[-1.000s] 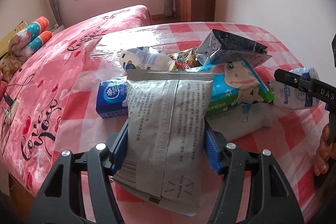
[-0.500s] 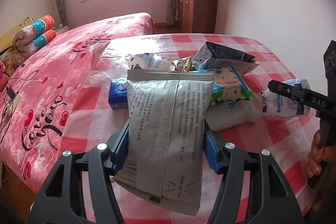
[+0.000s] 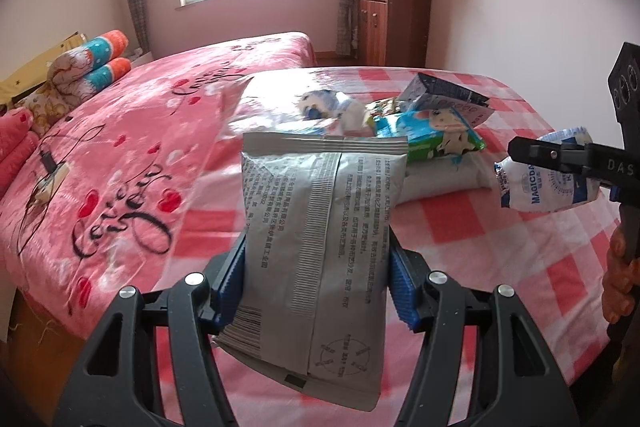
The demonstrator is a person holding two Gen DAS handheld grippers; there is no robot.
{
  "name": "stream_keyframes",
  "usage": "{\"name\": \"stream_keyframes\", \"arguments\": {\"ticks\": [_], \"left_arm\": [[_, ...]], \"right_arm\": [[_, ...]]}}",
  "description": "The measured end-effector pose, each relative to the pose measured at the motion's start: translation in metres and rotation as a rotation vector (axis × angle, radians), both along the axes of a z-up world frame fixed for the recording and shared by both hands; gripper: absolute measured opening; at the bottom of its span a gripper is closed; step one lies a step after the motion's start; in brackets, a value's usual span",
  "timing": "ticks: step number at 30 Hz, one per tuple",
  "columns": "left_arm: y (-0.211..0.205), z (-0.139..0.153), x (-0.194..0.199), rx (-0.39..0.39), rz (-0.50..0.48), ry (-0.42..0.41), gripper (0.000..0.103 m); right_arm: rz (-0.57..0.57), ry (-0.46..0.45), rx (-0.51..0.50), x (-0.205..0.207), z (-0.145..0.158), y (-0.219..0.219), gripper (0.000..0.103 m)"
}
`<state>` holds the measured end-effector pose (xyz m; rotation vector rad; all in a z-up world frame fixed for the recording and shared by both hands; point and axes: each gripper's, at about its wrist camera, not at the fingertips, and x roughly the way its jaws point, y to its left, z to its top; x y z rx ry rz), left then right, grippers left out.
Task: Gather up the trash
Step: 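Carry both items to the orange bucket and open both tools to drop them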
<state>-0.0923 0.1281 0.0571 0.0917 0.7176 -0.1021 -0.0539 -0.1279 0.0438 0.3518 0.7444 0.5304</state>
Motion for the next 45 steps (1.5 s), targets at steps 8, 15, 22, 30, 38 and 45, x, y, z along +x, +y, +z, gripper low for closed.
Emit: {"name": "stream_keyframes", "arguments": {"ticks": [8,15,22,30,38,45], "left_arm": [[0.049,0.003,-0.033,-0.012,0.077,-0.007,0.062],[0.103,0.003,-0.070,-0.012,0.191,-0.011,0.063],[0.165,-0.009,-0.118,-0.014,0.340,0.015,0.063],[0.220,-0.044,-0.159,-0.049,0.486,0.095,0.063],[0.248,-0.078,-0.177,-0.087,0.568,0.172,0.070],[0.259,-0.082,-0.184,-0.051,0.624,0.161,0.080]], "right_arm": [[0.148,0.018,-0.015,-0.028,0.014,0.066,0.023],[0.302,0.053,-0.021,-0.046,0.019,0.132,0.023],[0.510,0.074,-0.034,-0.069,0.024,0.221,0.023],[0.706,0.107,-0.091,-0.099,0.010,0.310,0.023],[0.808,0.168,-0.126,-0.117,-0.022,0.361,0.049],[0.745,0.071,-0.140,-0.132,-0.014,0.348,0.092]]}}
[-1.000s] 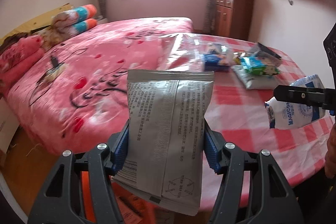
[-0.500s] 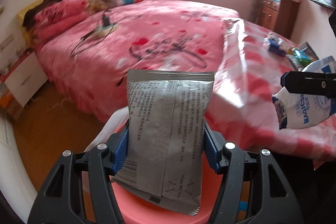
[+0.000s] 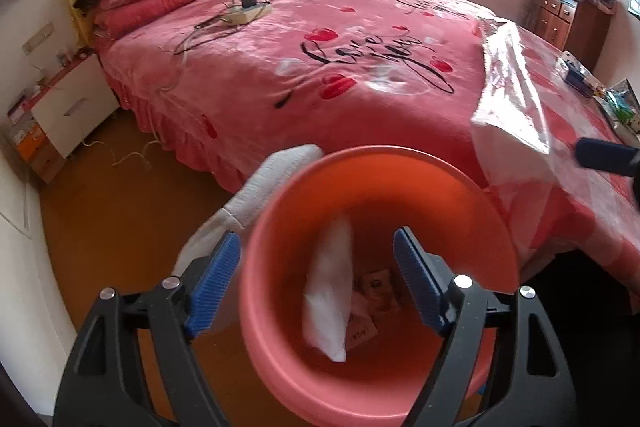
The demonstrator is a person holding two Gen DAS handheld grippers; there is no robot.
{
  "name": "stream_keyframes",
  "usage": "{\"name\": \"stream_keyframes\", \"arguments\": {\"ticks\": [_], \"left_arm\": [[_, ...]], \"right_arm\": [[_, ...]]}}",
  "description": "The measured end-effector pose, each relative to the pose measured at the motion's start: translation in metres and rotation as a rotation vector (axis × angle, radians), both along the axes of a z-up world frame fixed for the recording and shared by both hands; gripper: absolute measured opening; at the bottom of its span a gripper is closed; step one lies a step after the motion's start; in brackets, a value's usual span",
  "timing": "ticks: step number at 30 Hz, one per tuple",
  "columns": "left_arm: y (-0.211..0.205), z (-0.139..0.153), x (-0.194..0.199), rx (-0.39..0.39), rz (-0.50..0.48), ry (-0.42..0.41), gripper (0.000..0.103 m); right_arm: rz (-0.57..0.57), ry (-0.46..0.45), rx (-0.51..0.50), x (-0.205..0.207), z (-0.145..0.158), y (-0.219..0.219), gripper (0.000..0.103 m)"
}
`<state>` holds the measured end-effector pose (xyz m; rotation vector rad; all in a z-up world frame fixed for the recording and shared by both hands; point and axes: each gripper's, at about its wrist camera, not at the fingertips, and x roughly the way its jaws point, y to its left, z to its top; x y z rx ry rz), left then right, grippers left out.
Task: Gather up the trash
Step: 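Carry both items to the orange bucket and open both tools to drop them, then move both tools back toward the remaining trash on the bed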
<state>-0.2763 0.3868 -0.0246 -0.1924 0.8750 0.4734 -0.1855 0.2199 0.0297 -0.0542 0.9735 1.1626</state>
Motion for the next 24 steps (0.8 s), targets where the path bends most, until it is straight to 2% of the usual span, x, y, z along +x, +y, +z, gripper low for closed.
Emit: {"name": "stream_keyframes", "arguments": {"ticks": [4,8,12,17,24], "left_arm": [[0.000,0.006,-0.001,0.008,0.011,-0.030,0.080],[-0.006,0.014,0.000,0.030,0.000,-0.070,0.088],[-0.022,0.022,0.004,0.074,-0.044,-0.113,0.090],[-0.040,0.029,0.012,0.094,-0.092,-0.123,0.090],[-0.057,0.043,0.023,0.152,-0.072,-0.129,0.090]], "right_arm": [[-0.076,-0.047,-0.007,0.006,0.006,-0.019,0.093],[-0.133,-0.039,-0.012,0.019,0.002,-0.038,0.093],[-0.176,-0.048,-0.018,0.023,-0.002,-0.057,0.093],[-0.222,-0.079,-0.020,0.024,-0.004,-0.076,0.094],[-0.272,-0.121,0.003,0.022,0.000,-0.101,0.095]]}}
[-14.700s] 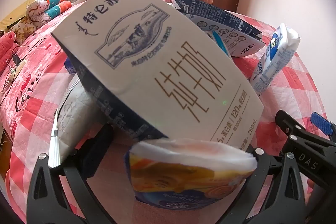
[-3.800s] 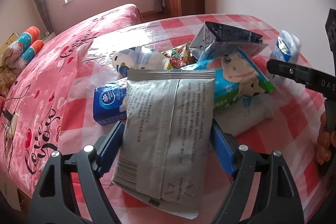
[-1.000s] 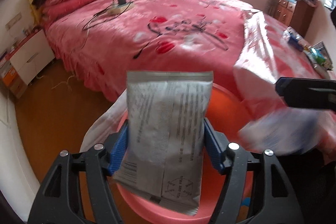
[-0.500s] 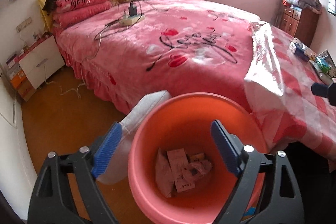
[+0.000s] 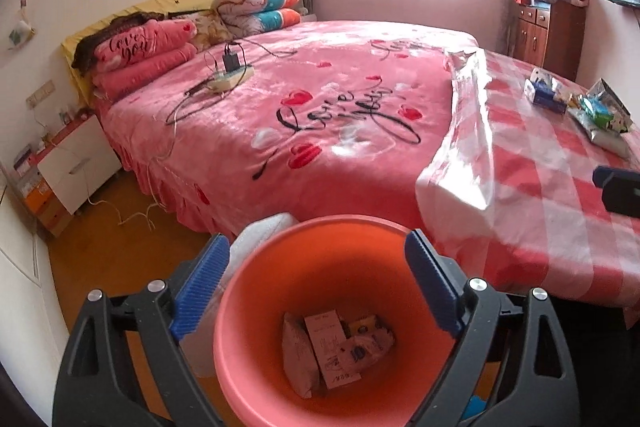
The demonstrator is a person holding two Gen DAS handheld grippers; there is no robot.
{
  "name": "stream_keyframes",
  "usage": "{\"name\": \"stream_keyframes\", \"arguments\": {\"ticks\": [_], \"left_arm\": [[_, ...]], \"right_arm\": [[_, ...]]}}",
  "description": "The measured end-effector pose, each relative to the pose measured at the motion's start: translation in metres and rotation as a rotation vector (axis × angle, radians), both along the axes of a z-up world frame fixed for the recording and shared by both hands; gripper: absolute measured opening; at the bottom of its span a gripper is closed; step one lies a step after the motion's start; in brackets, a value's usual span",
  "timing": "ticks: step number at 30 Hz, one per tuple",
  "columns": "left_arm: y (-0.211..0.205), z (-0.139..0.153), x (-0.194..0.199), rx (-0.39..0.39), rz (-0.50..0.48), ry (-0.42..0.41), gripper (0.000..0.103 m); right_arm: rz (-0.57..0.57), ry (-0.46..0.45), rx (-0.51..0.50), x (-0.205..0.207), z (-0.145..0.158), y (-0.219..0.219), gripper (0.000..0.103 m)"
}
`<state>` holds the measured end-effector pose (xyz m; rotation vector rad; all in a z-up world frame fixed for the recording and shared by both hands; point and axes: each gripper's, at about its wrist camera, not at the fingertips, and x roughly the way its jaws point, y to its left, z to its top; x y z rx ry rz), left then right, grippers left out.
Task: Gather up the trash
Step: 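Move both tools back toward the remaining trash on the bed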
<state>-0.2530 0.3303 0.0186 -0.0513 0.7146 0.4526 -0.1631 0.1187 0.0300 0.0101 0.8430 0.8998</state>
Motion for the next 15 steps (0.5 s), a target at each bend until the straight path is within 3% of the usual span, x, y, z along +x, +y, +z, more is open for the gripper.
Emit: {"name": "stream_keyframes", "arguments": {"ticks": [5,11,15], "left_arm": [[-0.009,0.012,0.012,-0.038,-0.019,-0.014,0.090],[-0.027,0.013,0.026,-0.100,-0.079,0.008,0.090],[-0.043,0.015,0.035,-0.098,-0.123,0.018,0.090]], "right_arm": [[-0.021,-0.048,-0.004,-0.003,0.005,-0.014,0.095],[-0.060,-0.038,0.031,0.003,0.008,-0.033,0.095],[-0.095,-0.038,0.042,0.007,0.009,-0.049,0.095]]}}
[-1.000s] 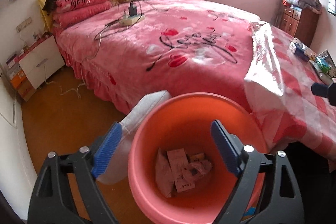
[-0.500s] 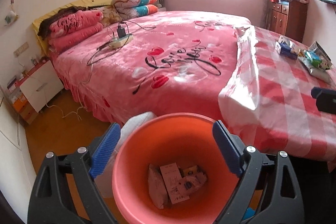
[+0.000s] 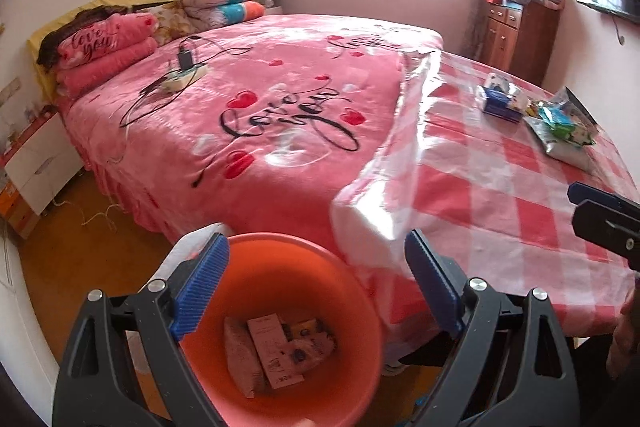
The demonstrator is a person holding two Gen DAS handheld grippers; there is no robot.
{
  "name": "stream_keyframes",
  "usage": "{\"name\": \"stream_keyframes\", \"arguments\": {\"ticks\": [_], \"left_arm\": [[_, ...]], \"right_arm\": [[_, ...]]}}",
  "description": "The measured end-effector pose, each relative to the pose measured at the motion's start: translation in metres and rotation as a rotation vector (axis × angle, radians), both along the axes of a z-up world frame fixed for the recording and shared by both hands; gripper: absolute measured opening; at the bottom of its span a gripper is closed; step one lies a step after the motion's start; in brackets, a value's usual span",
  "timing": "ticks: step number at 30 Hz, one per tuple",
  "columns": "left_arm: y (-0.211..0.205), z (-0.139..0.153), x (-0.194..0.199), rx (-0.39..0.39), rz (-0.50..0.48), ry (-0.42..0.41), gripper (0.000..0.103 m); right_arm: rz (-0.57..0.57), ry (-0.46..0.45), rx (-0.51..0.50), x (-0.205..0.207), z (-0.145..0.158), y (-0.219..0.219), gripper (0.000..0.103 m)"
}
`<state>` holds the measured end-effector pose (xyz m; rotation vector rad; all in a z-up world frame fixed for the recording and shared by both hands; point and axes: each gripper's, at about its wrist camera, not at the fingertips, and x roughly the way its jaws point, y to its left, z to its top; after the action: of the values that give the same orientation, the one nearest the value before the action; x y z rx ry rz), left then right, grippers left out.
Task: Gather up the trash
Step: 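Move both tools back toward the remaining trash on the bed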
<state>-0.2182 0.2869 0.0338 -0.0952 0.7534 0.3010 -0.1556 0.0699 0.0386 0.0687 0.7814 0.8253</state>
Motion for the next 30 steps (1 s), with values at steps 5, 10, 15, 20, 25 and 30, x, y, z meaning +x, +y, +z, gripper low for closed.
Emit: {"name": "stream_keyframes", "arguments": {"ticks": [5,10,15,20,25,30], "left_arm": [[-0.022,0.006,0.011,0.023,-0.053,-0.004,0.090],[-0.040,0.012,0.023,0.029,-0.095,-0.006,0.090],[-0.057,0.014,0.034,0.014,-0.122,-0.005,0.090],[-0.072,0.015,0.045,0.009,-0.146,0.000,0.090],[-0.088,0.019,0.062,0.002,-0.175,0.001,0.090],[-0.112,0.030,0.095,-0.003,-0.224,-0.004,0.090]], "right_arm": [[-0.031,-0.006,0.006,0.004,0.000,-0.015,0.095],[-0.064,-0.034,0.006,0.006,0.001,-0.030,0.095],[-0.094,-0.063,-0.001,0.009,0.002,-0.046,0.095],[-0.139,-0.057,0.027,0.017,-0.001,-0.068,0.095],[-0.203,-0.040,0.053,0.030,-0.005,-0.097,0.095],[-0.274,-0.033,0.069,0.043,-0.009,-0.125,0.095]]}}
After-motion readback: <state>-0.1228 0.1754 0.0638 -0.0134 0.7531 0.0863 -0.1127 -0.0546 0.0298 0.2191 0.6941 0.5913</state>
